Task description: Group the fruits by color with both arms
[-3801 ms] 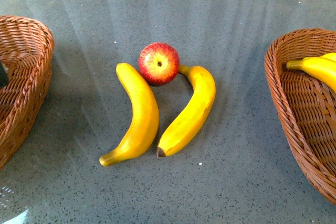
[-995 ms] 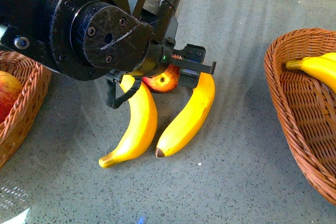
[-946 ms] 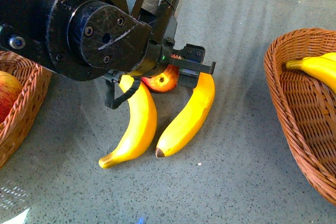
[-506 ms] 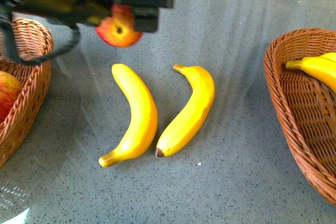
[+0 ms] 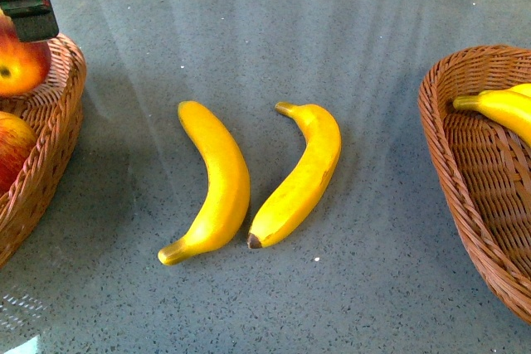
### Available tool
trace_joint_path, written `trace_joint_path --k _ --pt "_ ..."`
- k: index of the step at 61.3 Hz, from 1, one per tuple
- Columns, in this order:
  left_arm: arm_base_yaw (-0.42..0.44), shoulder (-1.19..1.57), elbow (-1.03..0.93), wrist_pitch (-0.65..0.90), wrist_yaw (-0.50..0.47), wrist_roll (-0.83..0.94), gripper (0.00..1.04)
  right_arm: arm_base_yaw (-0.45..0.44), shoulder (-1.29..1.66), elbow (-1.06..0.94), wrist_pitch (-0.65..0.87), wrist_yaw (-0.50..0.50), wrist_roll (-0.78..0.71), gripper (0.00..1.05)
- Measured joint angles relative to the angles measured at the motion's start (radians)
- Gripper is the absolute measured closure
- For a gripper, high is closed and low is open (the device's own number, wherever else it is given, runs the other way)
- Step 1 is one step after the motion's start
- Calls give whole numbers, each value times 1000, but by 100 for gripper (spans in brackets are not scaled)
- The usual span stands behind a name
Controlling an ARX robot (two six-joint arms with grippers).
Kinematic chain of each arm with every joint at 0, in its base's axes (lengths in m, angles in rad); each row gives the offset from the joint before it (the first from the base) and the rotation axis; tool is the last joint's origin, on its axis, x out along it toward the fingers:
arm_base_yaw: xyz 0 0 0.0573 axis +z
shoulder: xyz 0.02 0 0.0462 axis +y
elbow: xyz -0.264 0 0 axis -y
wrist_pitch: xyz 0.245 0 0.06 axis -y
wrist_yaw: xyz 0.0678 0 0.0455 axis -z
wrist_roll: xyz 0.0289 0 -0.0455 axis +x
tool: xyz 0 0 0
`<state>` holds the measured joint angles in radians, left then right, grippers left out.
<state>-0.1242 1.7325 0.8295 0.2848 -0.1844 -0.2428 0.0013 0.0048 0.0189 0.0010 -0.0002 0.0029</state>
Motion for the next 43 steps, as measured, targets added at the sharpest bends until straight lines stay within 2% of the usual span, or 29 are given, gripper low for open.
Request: trace_joint_path --k 11,23,25,27,30,35,38,43 --pt "10 -85 -58 30 39 -18 9 0 0 0 0 0 0 9" --pt "74 -370 -195 79 187 -39 9 0 0 0 0 0 0 9" --pt "91 -422 -236 136 190 -9 12 0 0 0 0 0 0 9" --pt "107 -491 -309 267 185 47 20 0 0 0 0 0 0 9" --pt "120 -587 -396 368 180 113 28 0 0 0 0 0 0 9" --pt "123 -772 -515 321 182 176 43 0 0 0 0 0 0 9" --pt "123 -940 -611 238 185 206 57 0 0 0 0 0 0 9" --pt "123 -1052 -657 228 185 222 79 0 0 0 0 0 0 9"
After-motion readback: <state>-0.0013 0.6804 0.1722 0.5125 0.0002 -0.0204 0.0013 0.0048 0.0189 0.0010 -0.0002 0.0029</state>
